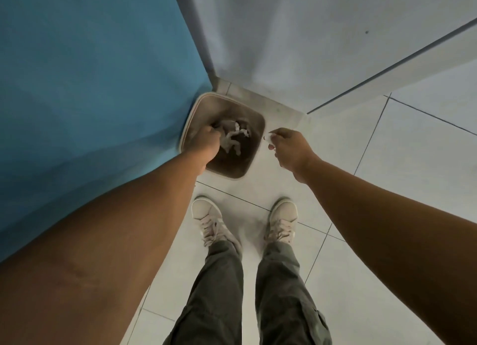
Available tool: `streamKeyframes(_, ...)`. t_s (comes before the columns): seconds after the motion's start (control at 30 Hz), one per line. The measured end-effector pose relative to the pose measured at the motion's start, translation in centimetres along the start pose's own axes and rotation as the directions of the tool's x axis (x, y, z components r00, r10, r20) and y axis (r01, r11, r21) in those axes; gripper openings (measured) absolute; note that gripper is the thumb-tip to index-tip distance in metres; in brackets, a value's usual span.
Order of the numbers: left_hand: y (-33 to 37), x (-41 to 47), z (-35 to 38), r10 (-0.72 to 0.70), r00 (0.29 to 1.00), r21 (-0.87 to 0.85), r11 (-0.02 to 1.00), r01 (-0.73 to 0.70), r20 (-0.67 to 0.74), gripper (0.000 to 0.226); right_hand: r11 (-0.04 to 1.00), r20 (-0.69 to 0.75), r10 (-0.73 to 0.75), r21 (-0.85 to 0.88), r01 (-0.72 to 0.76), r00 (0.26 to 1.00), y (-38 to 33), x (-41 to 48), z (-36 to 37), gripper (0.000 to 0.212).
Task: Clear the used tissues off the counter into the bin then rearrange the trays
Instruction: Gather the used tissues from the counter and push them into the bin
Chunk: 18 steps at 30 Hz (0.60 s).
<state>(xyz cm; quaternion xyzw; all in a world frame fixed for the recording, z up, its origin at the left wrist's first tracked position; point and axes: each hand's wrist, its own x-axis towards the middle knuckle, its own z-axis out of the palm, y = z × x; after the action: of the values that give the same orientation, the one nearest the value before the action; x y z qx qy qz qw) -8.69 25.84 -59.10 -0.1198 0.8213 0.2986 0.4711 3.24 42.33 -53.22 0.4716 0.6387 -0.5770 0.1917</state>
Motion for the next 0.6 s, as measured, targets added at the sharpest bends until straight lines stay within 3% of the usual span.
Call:
streamKeyframes(0.17,-0.6,-3.8,-1.0,0.095,0.994,0.094,0.991,-0.09,-0.045,0.041,0.996,0.055,-0.094,-0.002,0.095,0.994,-1.7,-0.9,1.6,0.025)
streamKeyframes(0.37,-3.6,-4.1,-2.1,0.081,0.995,-0.054,0.995,-0.084,-0.049,0.028,0.996,0.052,-0.081,-0.019,0.082,0.995,-1.9,1.0,5.5,0.008)
streamKeyframes(0.5,-4.9,-3.8,-2.3,0.095,0.993,-0.032,0.995,-0.098,-0.067,0.031,0.984,0.059,-0.057,-0.165,0.066,0.997,-0.5,2.2,7.1,0.036)
streamKeyframes(0.6,-5.6,-4.0,-2.3,0.121,0.989,0.003,0.993,-0.121,-0.08,0.032,0.967,0.067,-0.057,-0.245,0.072,0.996,0.7,2.1,7.0,0.037)
